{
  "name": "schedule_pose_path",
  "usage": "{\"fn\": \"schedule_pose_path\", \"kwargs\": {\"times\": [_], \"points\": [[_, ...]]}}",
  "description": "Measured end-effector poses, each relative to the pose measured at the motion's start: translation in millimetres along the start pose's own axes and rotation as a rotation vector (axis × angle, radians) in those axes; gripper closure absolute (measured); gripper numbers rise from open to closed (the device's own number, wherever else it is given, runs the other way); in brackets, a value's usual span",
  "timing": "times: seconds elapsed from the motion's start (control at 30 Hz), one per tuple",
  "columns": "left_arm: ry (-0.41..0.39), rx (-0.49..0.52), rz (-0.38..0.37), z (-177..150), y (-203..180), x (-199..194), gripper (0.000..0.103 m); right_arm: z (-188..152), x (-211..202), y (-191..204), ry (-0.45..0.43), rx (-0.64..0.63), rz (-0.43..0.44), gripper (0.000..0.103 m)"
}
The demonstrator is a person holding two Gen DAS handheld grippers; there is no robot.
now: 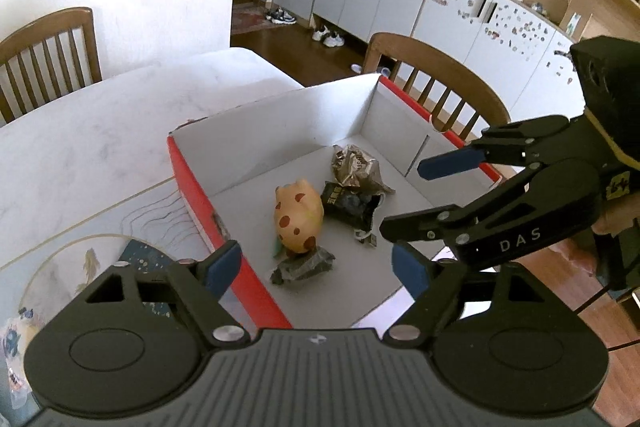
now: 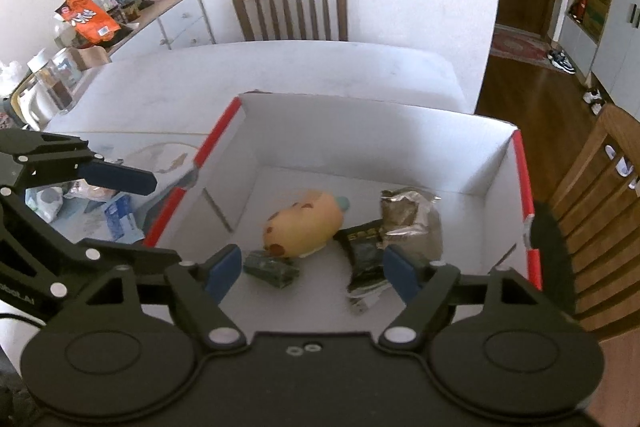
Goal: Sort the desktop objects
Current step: 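Lift both grippers out of the red box and move back over the table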
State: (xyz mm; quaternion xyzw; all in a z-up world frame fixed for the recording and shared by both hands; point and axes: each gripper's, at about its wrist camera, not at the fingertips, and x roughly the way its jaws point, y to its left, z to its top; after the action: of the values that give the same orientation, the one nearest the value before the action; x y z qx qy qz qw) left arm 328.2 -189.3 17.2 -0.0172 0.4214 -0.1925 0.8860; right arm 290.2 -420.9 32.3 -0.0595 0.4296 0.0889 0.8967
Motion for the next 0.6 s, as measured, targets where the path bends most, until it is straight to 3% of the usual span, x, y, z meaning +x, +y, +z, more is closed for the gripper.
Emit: {"fn": "schedule_pose_path", "kwargs": {"times": [0.17,0.4,0.6], "points": [[-0.031,-0.021,-0.003,-14,10,-18,0.016,-3,-6,18,-0.019,-0.001,0.014,0.015],[-0.065,-0.091,-0.002,-34,35,-44,0.001,-2,-12,49,-0.043,-0.009,0.022,0.011],[-0.082,-0.105,0.035,-52,57,-66,0.000,1,-10,78,-0.056,-0.012,0.034,0.009]]}}
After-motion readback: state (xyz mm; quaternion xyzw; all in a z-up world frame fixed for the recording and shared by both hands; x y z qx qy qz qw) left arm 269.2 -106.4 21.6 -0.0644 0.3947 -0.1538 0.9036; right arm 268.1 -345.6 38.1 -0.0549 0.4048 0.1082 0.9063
